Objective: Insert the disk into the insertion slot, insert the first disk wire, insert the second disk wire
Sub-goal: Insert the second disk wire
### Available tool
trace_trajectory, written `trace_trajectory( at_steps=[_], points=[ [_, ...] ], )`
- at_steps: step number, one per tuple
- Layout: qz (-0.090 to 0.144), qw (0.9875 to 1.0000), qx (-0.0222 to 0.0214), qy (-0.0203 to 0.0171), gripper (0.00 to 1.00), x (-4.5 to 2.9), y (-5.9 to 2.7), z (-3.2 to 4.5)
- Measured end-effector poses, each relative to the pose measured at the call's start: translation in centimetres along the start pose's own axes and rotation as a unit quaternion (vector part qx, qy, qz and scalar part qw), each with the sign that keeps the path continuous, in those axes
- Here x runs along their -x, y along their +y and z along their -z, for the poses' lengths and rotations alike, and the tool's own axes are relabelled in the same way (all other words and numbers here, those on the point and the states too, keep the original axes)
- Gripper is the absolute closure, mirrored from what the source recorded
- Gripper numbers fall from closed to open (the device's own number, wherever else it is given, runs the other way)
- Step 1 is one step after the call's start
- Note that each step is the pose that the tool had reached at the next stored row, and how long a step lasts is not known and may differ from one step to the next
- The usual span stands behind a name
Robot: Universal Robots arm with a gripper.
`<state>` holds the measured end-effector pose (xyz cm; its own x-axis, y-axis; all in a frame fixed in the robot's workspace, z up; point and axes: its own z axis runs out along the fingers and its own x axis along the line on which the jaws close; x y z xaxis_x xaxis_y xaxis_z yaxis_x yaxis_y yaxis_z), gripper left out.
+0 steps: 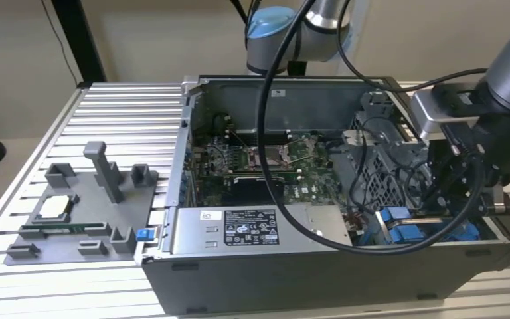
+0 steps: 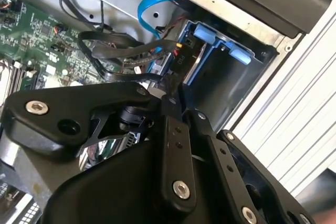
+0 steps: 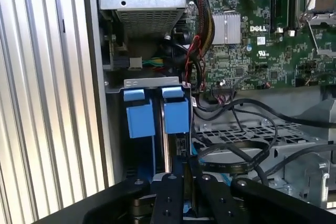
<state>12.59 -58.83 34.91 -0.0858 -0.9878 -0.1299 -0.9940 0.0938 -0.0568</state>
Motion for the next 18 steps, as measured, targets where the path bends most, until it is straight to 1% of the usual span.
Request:
trace_trajectory(
  at_steps=[3,6,14,18],
  points=[
    [-0.002,1.0000,0.0039,0.0005,1.00,0.01,-0.08,-0.02],
    [-0.003,1.0000,0.0041,0.0006,1.00,0.09,-0.43,-0.06],
    [-0.003,1.0000,0.0041,0.0006,1.00,0.32,-0.43,-0.16],
    [-0.003,1.0000,0.0041,0.0008,1.00,0.30,-0.41,-0.39]
  ],
)
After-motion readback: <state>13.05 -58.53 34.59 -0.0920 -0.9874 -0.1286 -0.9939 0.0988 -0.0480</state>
